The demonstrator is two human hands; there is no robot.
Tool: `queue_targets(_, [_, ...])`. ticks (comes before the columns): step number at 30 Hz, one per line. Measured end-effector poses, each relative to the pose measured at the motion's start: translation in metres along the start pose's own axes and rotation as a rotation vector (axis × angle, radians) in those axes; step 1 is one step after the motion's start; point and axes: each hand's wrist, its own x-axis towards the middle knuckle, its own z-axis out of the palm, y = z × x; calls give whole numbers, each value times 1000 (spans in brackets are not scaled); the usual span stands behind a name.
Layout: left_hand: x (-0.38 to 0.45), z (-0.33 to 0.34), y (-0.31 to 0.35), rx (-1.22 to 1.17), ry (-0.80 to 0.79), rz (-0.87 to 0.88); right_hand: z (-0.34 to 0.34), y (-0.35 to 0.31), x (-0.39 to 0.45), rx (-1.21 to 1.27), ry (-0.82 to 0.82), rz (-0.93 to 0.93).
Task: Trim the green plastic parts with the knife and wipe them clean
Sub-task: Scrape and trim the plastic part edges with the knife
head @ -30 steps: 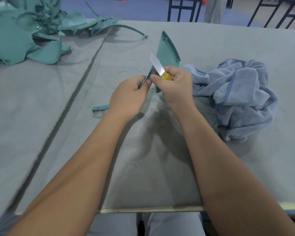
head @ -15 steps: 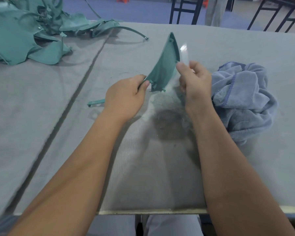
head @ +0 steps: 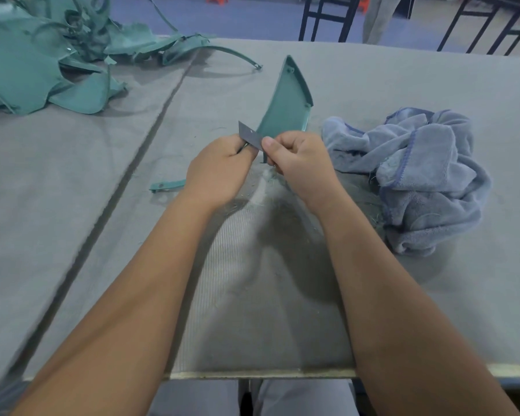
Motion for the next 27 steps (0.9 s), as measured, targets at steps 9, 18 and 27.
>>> queue_targets(9, [0,-6,-6,-332,-121,-38,-4,-2,-1,-136,41,-53])
queue_targets(18, [1,-1,-11,-348,-77,-63,-7,-3,-1,-187,70,-85])
queue_targets(27, [3,4,-11,-386,-27,-83,-10,-3,-1,-178,78,-94])
